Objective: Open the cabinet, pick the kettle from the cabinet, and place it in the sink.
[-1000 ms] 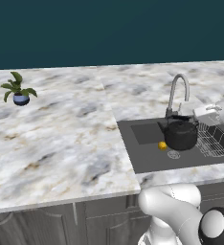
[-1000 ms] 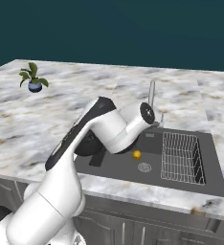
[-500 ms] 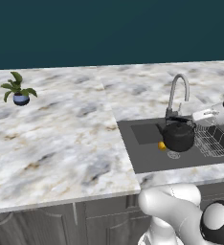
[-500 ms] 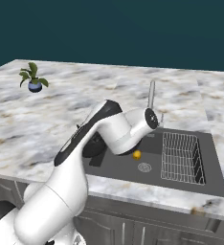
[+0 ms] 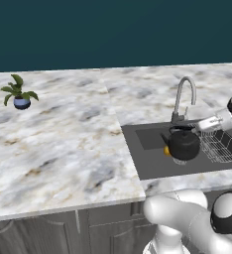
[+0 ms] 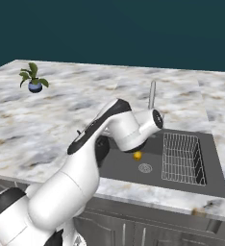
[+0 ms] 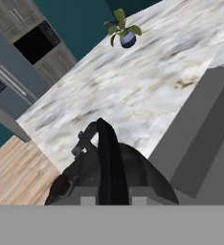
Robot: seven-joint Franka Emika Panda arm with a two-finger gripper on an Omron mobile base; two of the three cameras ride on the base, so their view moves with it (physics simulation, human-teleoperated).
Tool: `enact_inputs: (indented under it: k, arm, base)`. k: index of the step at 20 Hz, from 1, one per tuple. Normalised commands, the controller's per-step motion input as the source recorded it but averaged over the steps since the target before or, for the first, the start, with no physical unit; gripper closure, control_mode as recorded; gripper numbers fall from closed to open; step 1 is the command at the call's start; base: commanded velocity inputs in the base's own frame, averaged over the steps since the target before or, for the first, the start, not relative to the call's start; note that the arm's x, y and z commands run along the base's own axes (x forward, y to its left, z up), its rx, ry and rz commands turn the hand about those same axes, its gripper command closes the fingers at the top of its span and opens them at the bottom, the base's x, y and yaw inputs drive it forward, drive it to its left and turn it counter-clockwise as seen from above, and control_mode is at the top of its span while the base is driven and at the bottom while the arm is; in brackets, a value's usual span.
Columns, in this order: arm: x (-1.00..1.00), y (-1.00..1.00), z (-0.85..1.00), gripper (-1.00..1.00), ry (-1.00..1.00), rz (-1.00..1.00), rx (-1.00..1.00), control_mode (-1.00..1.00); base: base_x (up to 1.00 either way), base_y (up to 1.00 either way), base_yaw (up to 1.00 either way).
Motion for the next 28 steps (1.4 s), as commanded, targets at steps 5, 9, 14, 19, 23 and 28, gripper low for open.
enact_inputs:
  k: [5,9,14,19,23,28]
  arm:
    - [0.03,-0.16,-0.19,1.00,-0.01,0.15,-0.01,-1.00]
    - [0.11,-0.18,-0.14,1.00,0.00,0.06,0.00,-1.00]
    - [0.16,-0.08,-0.13,1.00,0.00,0.00,0.00,-1.00]
    - [0.13,-0.01,-0.16,1.00,0.00,0.00,0.00,-1.00]
    - [0.12,0.00,-0.16,1.00,0.00,0.00,0.00,-1.00]
    - [0.21,-0.01,-0.16,1.00,0.00,0.00,0.00,-1.00]
  base:
    - [0.00,0.00,0.00]
    - [0.00,0.00,0.00]
    - [0.00,0.00,0.00]
    - [0.00,0.00,0.00]
    - [0.00,0.00,0.00]
    - [0.00,0.00,0.00]
